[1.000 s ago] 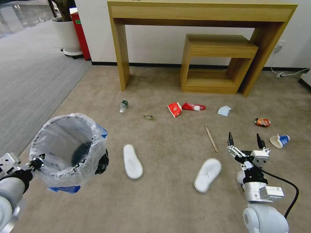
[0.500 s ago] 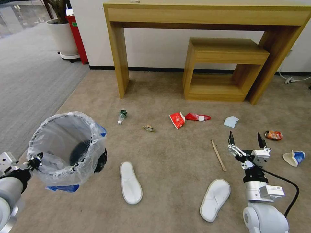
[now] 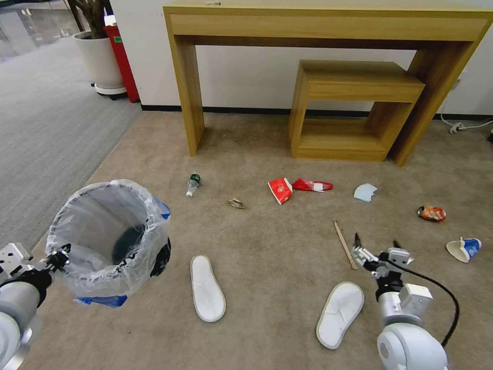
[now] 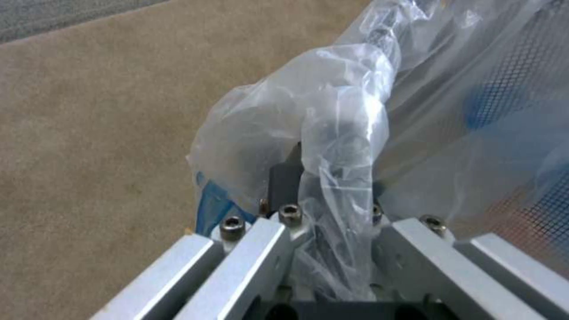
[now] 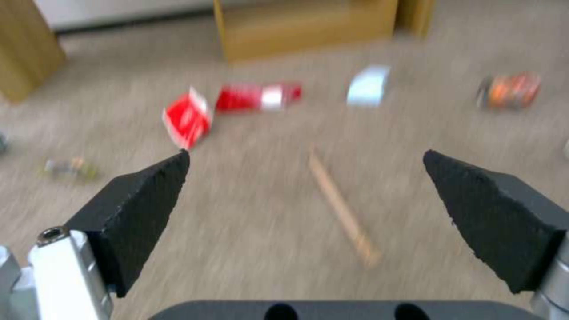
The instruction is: Pick up the trash bin and place the garbage on the floor into it.
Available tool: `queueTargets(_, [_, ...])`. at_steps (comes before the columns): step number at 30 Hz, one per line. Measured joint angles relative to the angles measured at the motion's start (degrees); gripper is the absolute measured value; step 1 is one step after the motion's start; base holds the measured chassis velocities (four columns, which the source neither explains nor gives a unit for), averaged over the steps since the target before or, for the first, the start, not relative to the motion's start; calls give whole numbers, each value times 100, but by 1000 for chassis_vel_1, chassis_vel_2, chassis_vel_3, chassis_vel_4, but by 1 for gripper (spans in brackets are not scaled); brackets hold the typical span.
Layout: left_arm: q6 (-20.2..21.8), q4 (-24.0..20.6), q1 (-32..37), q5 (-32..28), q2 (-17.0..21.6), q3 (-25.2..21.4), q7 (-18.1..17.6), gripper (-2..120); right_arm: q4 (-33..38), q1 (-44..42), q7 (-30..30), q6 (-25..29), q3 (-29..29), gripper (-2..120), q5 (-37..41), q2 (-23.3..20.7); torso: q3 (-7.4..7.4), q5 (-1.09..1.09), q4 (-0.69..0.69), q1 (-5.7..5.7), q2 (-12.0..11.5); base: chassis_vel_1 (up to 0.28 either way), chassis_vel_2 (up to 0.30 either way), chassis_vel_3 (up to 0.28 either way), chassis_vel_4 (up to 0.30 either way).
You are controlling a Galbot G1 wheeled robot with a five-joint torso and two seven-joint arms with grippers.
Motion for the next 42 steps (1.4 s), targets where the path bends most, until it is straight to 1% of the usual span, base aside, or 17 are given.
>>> queueTargets(1, [0, 9, -5, 6, 3, 17, 5, 0, -20, 43, 76, -293, -74, 100, 217, -28, 0, 0, 0, 0, 0, 0, 0, 0, 0])
queueTargets(2, [0, 15, -8, 8, 10, 26, 7, 0, -41, 66, 118, -445, -121, 100, 321, -41, 0, 0, 0, 0, 0, 0, 0, 0, 0])
queueTargets(3, [0, 15, -8, 8, 10, 26, 7, 0, -41, 66, 118, -445, -121, 100, 321, -41, 0, 0, 0, 0, 0, 0, 0, 0, 0])
queueTargets(7, [0, 49, -46, 15, 68, 99, 15, 0, -255, 204, 276, -1091, -336, 100, 695, -56, 0, 0, 0, 0, 0, 0, 0, 0, 0])
queueTargets(8, [0, 49, -46, 15, 68, 99, 15, 0, -255, 204, 276, -1091, -336, 100, 695, -56, 0, 0, 0, 0, 0, 0, 0, 0, 0])
queueTargets(11, [0, 99, -82, 30, 109, 176, 26, 0, -467, 313, 543, -1491, -467, 100, 956, -44, 1, 0, -1, 1, 0, 0, 0, 0, 0])
queueTargets(12, [0, 99, -82, 30, 109, 176, 26, 0, -467, 313, 543, -1491, -467, 100, 956, -44, 1, 0, -1, 1, 0, 0, 0, 0, 0])
queueTargets(15, [0, 124, -83, 49, 123, 199, 40, 0, -775, 454, 818, -1684, -608, 100, 1095, -12, 1, 0, 0, 0, 0, 0, 0, 0, 0])
queueTargets(16, [0, 124, -83, 49, 123, 199, 40, 0, -775, 454, 818, -1684, -608, 100, 1095, -12, 1, 0, 0, 0, 0, 0, 0, 0, 0])
queueTargets(19, [0, 127, -79, 49, 154, 176, 56, 0, -1045, 566, 1074, -1786, -685, 100, 1171, 37, 1, 0, 0, 0, 0, 0, 0, 0, 0])
queueTargets(24, [0, 127, -71, 37, 182, 148, 74, 0, -1369, 688, 1231, -1787, -687, 100, 1085, 92, 0, 0, 0, 0, 0, 0, 0, 0, 0])
queueTargets(33, [0, 176, -80, 32, 181, 167, 134, 0, -1885, 837, 1230, -1539, -528, 100, 816, 109, 1, 0, 0, 0, 0, 0, 0, 0, 0])
queueTargets(38, [0, 253, -112, 47, 160, 207, 155, 0, -2205, 1023, 1224, -1375, -548, 100, 741, 199, 1, 0, 0, 0, 0, 0, 0, 0, 0])
queueTargets(42, [0, 300, -141, 84, 149, 249, 163, 0, -2484, 1163, 1214, -1359, -636, 100, 627, 290, 1, 0, 0, 0, 0, 0, 0, 0, 0])
